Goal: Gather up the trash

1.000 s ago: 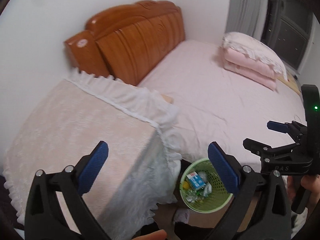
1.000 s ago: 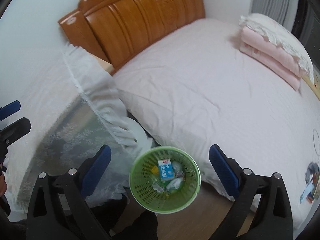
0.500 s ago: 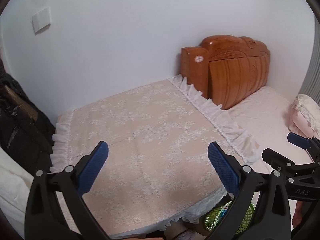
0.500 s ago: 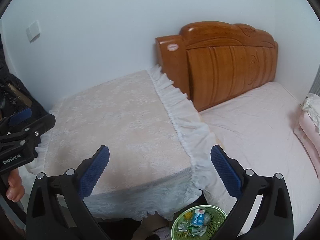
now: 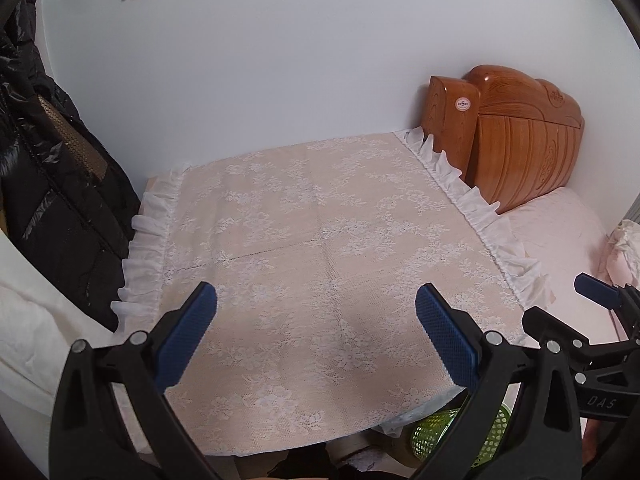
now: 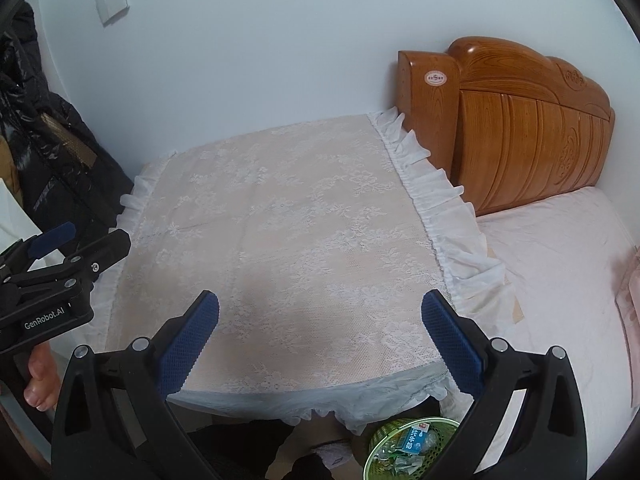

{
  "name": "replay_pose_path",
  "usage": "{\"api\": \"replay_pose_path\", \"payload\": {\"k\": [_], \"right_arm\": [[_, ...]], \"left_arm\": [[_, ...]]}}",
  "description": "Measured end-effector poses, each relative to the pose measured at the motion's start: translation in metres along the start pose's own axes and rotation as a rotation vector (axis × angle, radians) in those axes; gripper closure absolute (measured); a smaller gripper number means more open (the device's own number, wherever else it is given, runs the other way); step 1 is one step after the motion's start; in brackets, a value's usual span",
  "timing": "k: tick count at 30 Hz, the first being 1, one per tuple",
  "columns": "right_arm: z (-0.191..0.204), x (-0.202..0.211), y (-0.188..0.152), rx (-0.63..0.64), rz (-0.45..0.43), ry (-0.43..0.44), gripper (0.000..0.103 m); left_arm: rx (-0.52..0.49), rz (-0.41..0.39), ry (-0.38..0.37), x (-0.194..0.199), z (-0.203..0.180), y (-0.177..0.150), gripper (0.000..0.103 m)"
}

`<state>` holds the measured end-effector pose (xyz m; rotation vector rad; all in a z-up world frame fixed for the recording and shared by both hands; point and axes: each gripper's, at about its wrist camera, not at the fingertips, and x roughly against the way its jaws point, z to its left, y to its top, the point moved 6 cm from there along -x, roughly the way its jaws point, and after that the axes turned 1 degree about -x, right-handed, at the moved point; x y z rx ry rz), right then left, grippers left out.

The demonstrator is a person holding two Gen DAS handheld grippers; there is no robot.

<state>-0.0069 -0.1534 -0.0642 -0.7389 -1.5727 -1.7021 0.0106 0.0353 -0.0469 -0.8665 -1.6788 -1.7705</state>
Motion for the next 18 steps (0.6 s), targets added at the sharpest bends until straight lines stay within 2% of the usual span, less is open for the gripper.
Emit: {"api": "replay_pose_path", "payload": {"k": [18], "right_arm": [[-0.0038, -0.0108, 0.0001, -0.011, 0.019, -0.017, 0.002]], "left_arm": [[-0.015, 0.015, -0.009, -0.0077, 0.0029, 0.0025, 0.008]]}}
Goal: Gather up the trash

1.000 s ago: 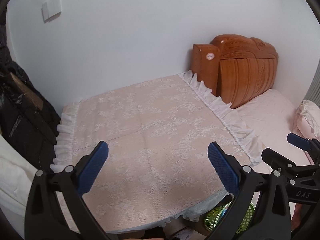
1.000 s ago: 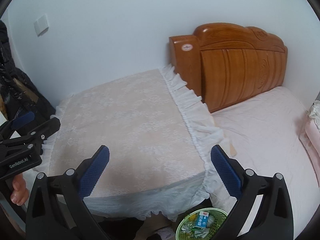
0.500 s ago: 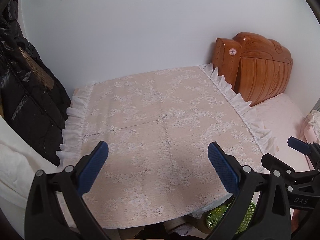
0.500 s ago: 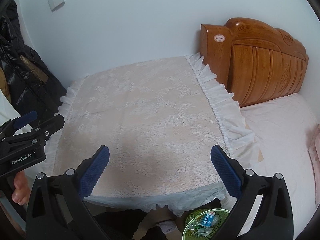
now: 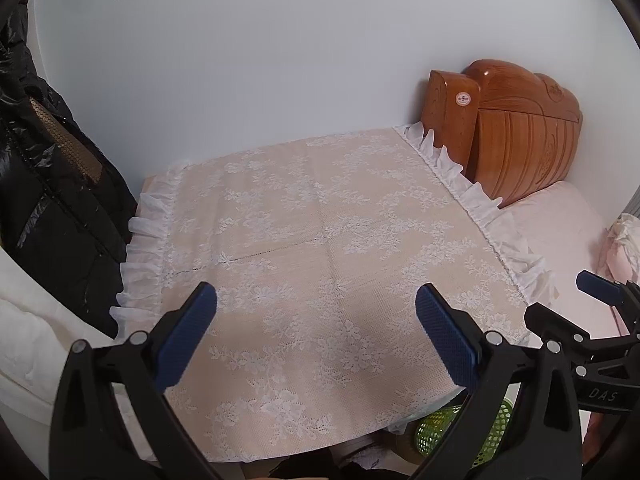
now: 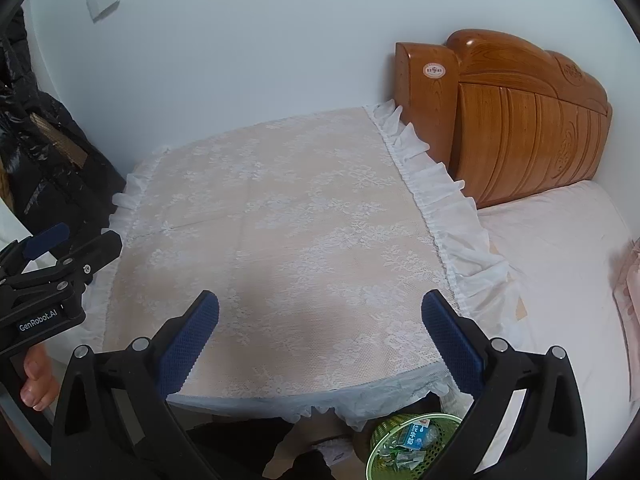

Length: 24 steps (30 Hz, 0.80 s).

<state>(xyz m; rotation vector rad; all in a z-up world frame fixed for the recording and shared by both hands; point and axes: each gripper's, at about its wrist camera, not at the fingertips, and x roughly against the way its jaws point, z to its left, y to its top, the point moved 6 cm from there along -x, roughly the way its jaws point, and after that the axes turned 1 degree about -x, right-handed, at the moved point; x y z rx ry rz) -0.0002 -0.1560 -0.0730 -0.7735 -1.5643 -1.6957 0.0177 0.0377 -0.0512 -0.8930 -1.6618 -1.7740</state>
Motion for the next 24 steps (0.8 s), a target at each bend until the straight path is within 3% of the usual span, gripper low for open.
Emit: {"api": "replay_pose_path", "payload": {"k": [24], "right_arm": [[-0.0028, -0.0037, 0.0008, 0.003, 0.012, 0.004, 0.002]], "left_arm": [[0.001, -0.021, 0.026, -0.0014, -0.0016, 0.0025, 0.008]]}}
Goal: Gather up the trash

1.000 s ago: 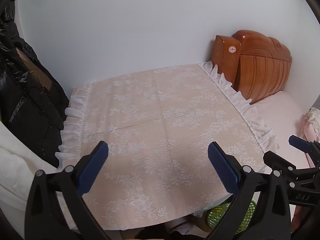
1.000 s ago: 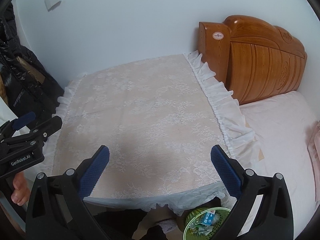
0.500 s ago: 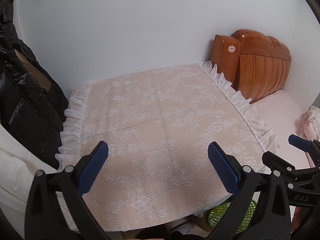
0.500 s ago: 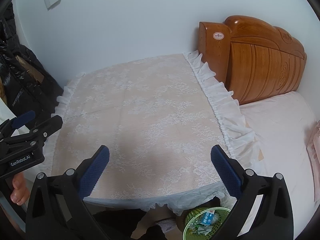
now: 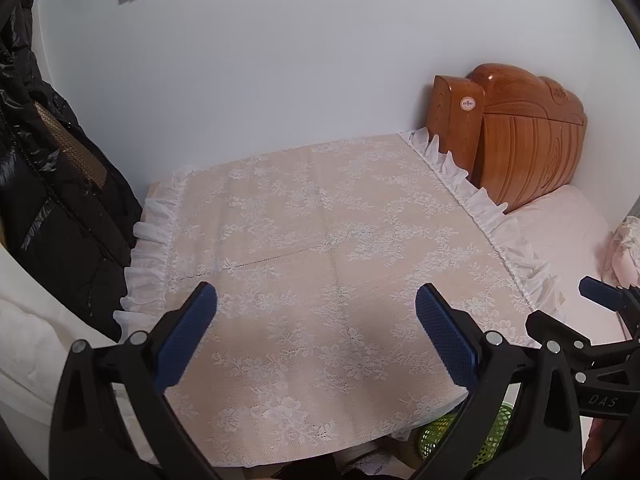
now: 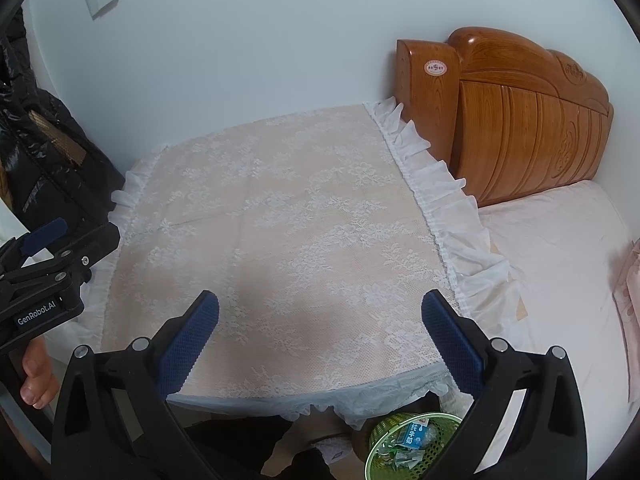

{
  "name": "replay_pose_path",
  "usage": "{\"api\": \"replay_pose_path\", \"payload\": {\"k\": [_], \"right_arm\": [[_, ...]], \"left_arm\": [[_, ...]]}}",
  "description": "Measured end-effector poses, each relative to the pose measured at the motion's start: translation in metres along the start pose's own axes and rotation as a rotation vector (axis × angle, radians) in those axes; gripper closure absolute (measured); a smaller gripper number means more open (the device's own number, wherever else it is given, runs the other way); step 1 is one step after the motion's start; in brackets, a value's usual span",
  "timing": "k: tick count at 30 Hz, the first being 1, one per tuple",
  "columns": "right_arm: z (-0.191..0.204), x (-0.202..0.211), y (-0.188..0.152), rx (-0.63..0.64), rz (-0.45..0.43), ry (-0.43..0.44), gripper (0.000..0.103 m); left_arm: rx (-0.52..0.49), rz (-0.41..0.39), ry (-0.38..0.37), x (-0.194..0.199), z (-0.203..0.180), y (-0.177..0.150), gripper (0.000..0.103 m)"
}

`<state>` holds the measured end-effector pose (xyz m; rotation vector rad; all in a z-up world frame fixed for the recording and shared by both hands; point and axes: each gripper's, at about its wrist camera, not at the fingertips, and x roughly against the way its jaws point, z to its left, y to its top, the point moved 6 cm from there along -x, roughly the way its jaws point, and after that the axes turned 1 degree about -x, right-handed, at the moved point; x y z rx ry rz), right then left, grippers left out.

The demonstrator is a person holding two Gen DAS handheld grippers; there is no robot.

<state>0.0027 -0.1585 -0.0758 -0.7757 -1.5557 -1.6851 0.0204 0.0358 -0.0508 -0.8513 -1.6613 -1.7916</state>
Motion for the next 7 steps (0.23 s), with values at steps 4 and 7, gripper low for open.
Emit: {"api": "replay_pose_path", "payload": {"k": [4, 7], "right_arm": [[-0.0008, -0.0013, -0.0002, 0.002, 0.002, 0.003, 0.002], [-0.0012, -0.0016, -0.0007, 0.002, 0.002, 0.004, 0.002]], "left_arm": [[-0.007, 0.01, -0.002, -0.0018, -0.0031, 0.0001, 0.008], [-0.011, 0.012, -0.003, -0.0028, -0.0046, 0.0006, 0.008]]}}
